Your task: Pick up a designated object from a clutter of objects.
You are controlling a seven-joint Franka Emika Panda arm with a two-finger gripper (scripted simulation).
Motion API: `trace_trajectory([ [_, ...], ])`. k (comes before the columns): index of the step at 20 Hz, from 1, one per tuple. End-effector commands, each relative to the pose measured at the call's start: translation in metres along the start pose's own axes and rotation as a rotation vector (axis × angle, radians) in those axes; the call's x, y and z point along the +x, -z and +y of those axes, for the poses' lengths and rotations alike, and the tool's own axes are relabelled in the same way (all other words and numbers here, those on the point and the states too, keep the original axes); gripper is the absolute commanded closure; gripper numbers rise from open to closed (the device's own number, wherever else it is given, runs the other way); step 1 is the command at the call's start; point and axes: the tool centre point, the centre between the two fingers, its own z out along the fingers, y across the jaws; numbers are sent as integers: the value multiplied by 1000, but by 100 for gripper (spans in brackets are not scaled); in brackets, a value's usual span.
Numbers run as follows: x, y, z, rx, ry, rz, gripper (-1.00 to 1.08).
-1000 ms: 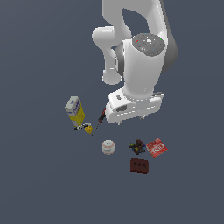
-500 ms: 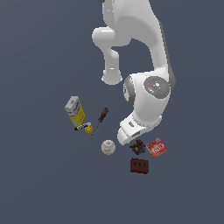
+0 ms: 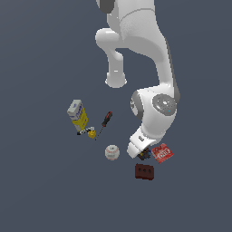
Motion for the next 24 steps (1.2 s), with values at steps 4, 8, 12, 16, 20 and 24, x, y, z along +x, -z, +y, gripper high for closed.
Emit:
trace_trajectory([
  [4, 1, -3, -1, 0, 8, 0, -92],
  [8, 1, -12, -1, 0, 9, 1, -92],
  [12, 0, -33, -2, 0, 10, 1, -92],
  [16, 1, -50, -2, 0, 12, 2, -92],
  [20, 2, -54, -1, 0, 12, 2, -92],
  [24, 2, -54, -1, 0, 12, 2, 108],
])
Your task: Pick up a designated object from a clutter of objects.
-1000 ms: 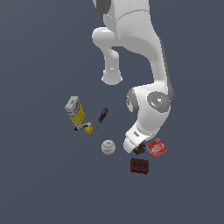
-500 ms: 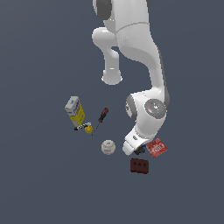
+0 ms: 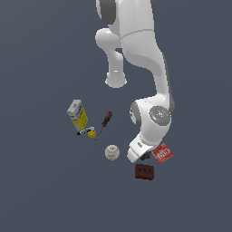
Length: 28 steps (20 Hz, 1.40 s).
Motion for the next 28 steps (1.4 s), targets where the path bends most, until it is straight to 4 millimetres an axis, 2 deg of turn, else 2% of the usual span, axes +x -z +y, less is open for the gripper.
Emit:
trace_trajectory([
  [1, -3, -5, -1, 3, 0, -7, 108],
  [6, -3, -5, -1, 3, 0, -7, 108],
  [10, -1, 2, 1, 0, 0, 0, 108],
  [16, -9, 20, 8, 0, 0, -1, 108],
  [22, -24, 57, 22, 0, 0, -1, 108],
  [28, -48, 113, 44, 1, 1, -2, 108],
])
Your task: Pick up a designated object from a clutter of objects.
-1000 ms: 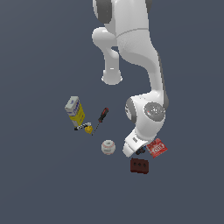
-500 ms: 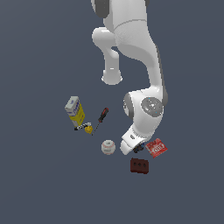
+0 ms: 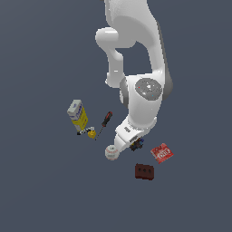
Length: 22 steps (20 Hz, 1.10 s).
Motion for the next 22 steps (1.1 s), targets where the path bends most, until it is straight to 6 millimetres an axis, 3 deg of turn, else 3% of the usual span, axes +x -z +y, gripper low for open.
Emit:
trace_trajectory([
  [1, -11, 27, 10, -1, 0, 2, 108],
  [16, -77, 192, 75, 3, 0, 0, 108],
  [22, -96, 243, 97, 2, 0, -1, 108],
])
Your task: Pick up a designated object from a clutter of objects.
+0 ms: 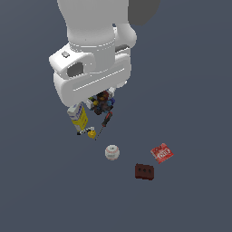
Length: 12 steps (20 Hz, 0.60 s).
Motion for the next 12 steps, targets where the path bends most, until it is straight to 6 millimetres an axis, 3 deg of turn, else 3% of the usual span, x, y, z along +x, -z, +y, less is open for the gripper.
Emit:
trace_trajectory([
  [1, -7, 19, 8, 0, 1, -1, 108],
  [6, -16, 44, 19, 0, 0, -2, 108],
  [12, -20, 57, 25, -1, 0, -3, 108],
])
